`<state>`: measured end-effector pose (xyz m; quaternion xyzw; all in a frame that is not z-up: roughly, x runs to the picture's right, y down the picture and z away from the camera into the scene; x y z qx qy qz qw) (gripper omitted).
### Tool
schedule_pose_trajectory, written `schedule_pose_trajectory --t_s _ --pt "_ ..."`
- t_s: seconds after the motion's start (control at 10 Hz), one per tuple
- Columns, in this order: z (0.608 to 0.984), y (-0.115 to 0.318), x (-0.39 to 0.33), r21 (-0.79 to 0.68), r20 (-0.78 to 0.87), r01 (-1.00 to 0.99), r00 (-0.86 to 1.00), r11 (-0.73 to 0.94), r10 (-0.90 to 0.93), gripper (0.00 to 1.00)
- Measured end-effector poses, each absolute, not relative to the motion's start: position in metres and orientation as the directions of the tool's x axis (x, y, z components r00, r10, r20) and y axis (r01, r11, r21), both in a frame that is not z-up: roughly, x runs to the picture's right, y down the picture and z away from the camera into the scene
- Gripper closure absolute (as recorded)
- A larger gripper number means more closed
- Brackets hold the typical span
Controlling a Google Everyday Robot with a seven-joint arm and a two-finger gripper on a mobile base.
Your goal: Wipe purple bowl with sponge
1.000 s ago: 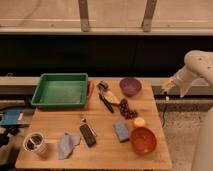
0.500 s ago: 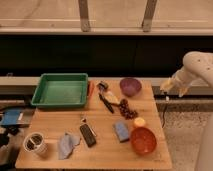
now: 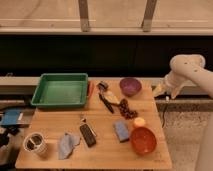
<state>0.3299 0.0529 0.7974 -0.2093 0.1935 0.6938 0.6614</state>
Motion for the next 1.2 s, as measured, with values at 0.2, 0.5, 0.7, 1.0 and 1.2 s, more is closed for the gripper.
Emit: schedule_pose_trajectory --t_s 0.2,0.5,0.7,1.0,1.2 --pt "0.793 0.089 0.277 -0.107 -0.593 -0.986 0.167 0.129 0.788 0.31" --pt "0.785 0.125 0.209 -0.232 -0.605 -0.925 0.381 0.302 0.699 0.31" --pt "0.772 0.150 0.166 -0.312 -0.587 -0.866 0.499 0.391 0.637 0.31" --pt "0.749 0.178 0.121 -0.392 -0.524 -0.769 0.638 0.505 0.564 0.31" --pt "0.745 0.182 0.115 -0.402 -0.509 -0.750 0.660 0.525 0.553 0.31"
